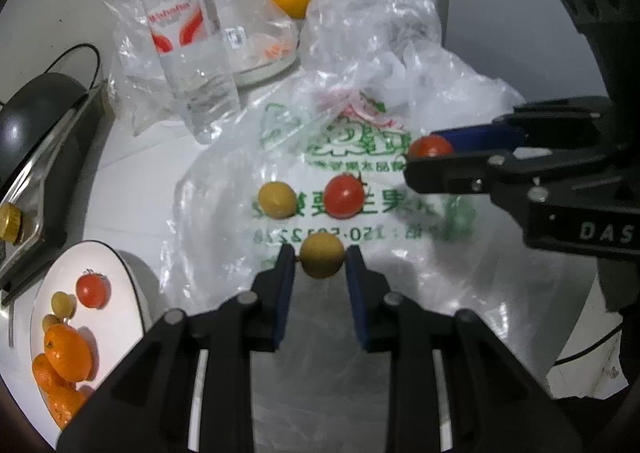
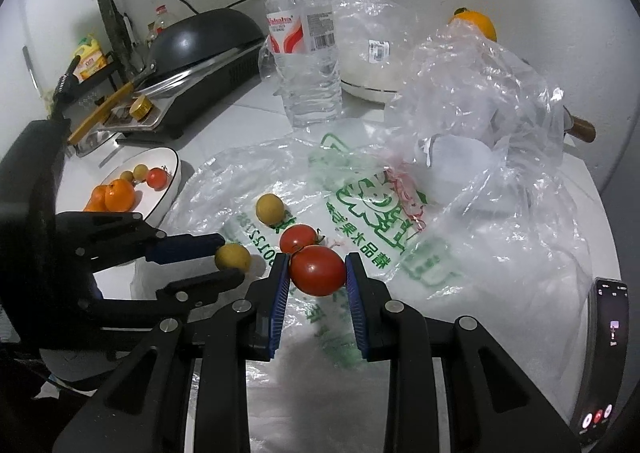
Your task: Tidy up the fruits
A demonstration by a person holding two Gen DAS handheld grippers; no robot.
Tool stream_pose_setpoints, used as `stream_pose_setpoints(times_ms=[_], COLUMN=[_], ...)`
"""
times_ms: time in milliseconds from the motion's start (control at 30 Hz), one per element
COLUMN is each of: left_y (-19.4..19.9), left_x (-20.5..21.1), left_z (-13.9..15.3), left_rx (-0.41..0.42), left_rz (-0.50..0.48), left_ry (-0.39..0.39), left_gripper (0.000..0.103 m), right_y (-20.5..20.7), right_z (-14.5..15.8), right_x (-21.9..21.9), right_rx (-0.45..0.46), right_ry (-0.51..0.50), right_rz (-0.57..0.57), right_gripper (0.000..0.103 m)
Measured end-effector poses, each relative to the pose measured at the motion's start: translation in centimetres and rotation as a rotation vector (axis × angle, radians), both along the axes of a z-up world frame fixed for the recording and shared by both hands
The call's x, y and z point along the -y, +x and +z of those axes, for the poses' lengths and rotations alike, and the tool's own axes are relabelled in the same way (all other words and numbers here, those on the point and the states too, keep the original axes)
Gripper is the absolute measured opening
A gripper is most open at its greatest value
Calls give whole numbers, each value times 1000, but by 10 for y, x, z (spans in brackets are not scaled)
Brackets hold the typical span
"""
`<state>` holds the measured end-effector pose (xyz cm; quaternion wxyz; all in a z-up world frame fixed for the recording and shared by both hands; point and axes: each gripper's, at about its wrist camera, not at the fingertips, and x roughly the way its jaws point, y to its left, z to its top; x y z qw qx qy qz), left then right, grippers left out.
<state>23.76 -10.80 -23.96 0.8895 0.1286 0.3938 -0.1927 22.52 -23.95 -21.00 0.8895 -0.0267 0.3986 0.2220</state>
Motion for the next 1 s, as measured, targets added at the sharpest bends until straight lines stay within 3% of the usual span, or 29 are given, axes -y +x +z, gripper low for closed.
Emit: stream_pose_setpoints(times_ms=[500, 1000], left_y=[-29, -56], left_x=[-26, -73], left_z=[38, 49], left_rx=[78, 118], left_rz=[33, 92], left_ry=[-47, -74], left_gripper=[26, 27], right_y=[-20, -37], right_z=[23, 36], right_x=[-20, -58], right_rx=[52, 83], right_ry=[-13, -42], right_rz=[18, 56], right_gripper=[30, 30])
